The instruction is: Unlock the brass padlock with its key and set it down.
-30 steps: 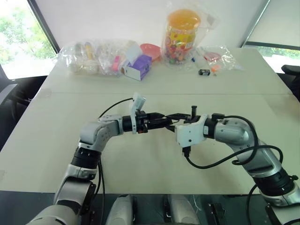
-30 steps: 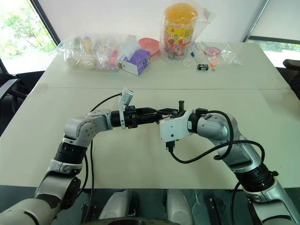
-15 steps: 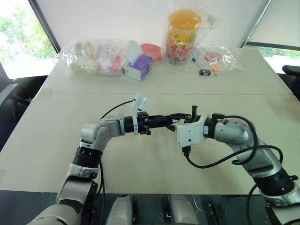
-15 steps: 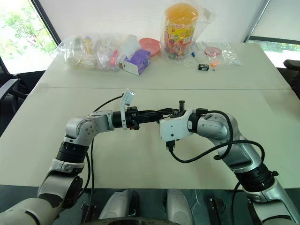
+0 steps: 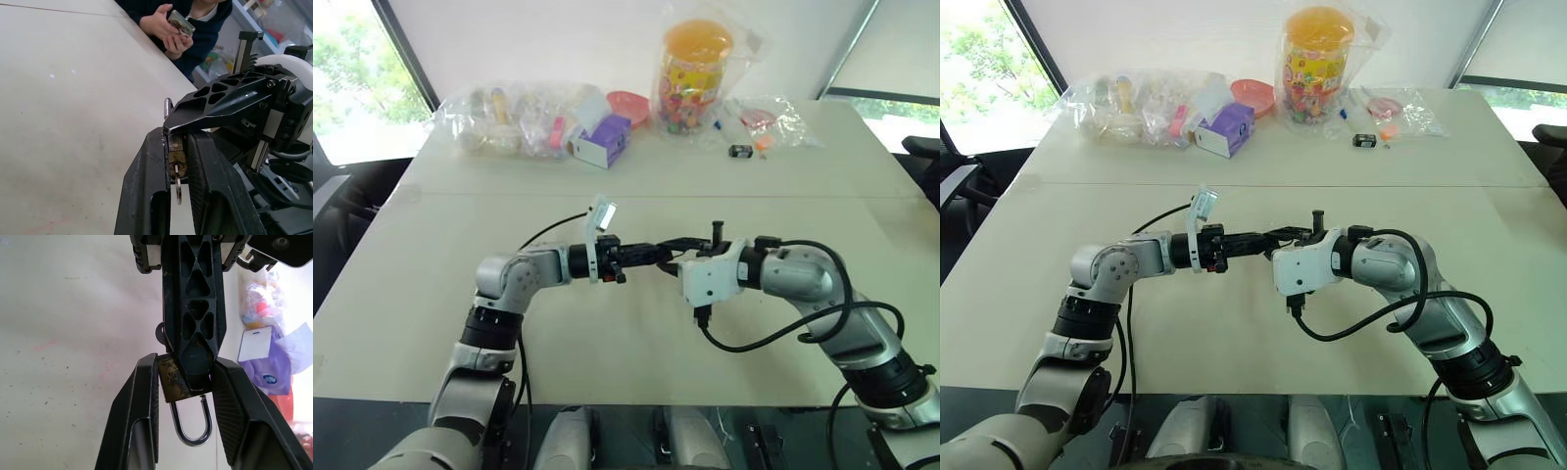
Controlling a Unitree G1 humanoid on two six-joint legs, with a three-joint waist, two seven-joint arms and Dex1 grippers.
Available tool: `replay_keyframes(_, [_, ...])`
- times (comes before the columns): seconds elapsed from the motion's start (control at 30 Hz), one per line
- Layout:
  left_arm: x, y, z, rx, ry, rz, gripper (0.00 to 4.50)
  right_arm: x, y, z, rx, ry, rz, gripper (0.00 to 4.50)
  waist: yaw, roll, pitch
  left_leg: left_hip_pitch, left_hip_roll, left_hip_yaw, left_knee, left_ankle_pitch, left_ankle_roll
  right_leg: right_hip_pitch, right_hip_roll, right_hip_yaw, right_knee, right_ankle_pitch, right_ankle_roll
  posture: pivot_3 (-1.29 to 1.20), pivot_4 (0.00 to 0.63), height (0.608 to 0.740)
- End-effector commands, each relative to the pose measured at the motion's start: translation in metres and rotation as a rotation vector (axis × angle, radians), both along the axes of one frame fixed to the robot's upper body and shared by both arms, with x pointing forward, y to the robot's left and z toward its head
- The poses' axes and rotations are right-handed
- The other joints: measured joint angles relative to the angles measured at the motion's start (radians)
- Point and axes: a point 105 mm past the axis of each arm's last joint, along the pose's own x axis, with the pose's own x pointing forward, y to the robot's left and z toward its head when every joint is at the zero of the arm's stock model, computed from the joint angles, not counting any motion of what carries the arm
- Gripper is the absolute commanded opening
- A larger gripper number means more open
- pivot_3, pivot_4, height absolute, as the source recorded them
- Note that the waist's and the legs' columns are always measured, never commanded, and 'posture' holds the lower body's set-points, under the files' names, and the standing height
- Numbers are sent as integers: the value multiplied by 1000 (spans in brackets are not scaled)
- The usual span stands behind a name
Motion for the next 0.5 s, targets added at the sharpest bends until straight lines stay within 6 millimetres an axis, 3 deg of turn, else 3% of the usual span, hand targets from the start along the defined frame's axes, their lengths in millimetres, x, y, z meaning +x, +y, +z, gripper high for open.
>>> replay_keyframes(0.03, [-1,5,4,1,-26,9,0,-2,1,19,28,-60,7,2883,-1,0,0,0,0,0,0,0,0,0,0,0,0,0,0,0,150,735])
replay_keyframes(0.13, [-3,6,5,6,-42,-9,0,-2,-4,17,34,-14,-20,4416,0,0,0,0,0,0,0,0,0,0,0,0,0,0,0,0,150,735])
replay_keyframes(0.3, [-2,11,5,31,-82,-31,0,2,-18,28,193,105,-119,4416,1,0,0,0,0,0,0,0,0,0,0,0,0,0,0,0,150,735])
replay_keyframes(0.4, [0,13,6,41,-98,-38,0,2,-24,34,256,154,-146,3597,1,0,0,0,0,0,0,0,0,0,0,0,0,0,0,0,150,735])
replay_keyframes(0.5, [1,13,6,47,-114,-47,0,4,-28,39,306,171,-169,2067,1,0,0,0,0,0,0,0,0,0,0,0,0,0,0,0,150,735])
